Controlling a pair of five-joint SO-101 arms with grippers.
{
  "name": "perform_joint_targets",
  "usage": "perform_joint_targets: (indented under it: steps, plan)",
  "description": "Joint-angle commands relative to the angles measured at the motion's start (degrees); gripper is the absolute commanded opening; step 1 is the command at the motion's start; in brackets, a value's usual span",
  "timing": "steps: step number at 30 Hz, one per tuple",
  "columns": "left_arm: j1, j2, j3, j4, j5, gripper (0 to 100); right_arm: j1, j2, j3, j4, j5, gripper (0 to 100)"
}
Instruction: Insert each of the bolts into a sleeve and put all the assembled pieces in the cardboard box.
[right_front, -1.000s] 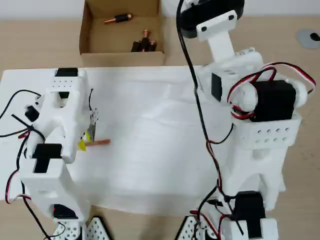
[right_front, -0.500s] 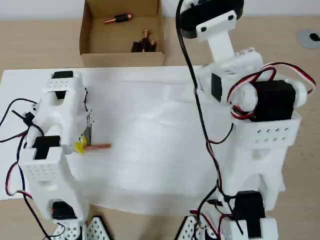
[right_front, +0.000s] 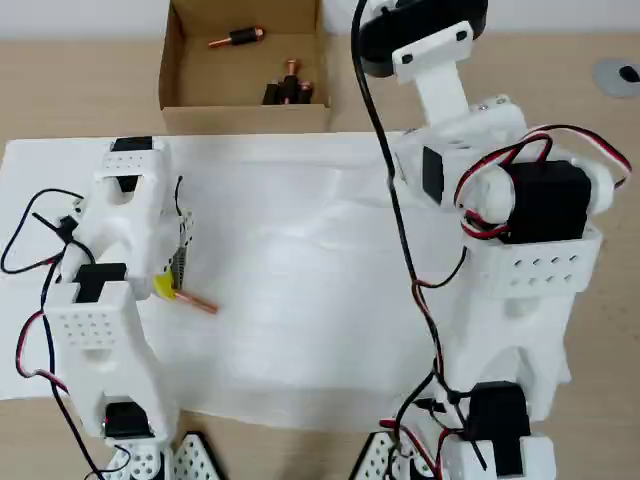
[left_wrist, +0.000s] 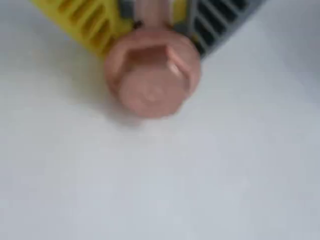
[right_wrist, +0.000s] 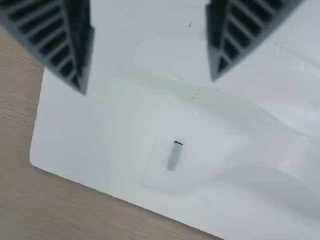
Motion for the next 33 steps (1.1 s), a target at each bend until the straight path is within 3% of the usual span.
perform_joint_targets:
  steps: [1,8,14,18,22,26,28,33]
  plan:
    - [-1.23,-0.48,-6.95,0.44,-3.87,1,-0.57,-1.89,-0.22,0.35,0.62,19.8]
    - [0.79,-13.76,-16.97,6.07,-16.53,1,-1.01,-1.98,-0.31,0.44,0.26,19.8]
    - [2.99,-35.65,-19.34,5.98,-27.34,1,-1.01,-1.98,-3.74,0.62,0.18,19.8]
    - [4.48,-50.15,-19.16,5.98,-38.51,1,-2.68,-1.98,-5.58,0.7,0.18,19.8]
    - [2.64,-61.85,-19.16,5.98,-52.4,1,-9.01,-1.54,-1.8,0.7,0.53,19.8]
    - [-5.63,-71.16,-19.16,5.98,-63.47,1,-18.33,-1.36,7.43,-1.41,0.79,19.7]
    - [-9.49,-74.68,-19.08,5.98,-67.25,1,-20.7,-1.36,10.95,-5.63,-5.1,19.6]
    - [-15.3,-81.54,-16.44,5.98,-71.03,1,-21.05,0.4,17.63,-19.43,-29.19,19.7]
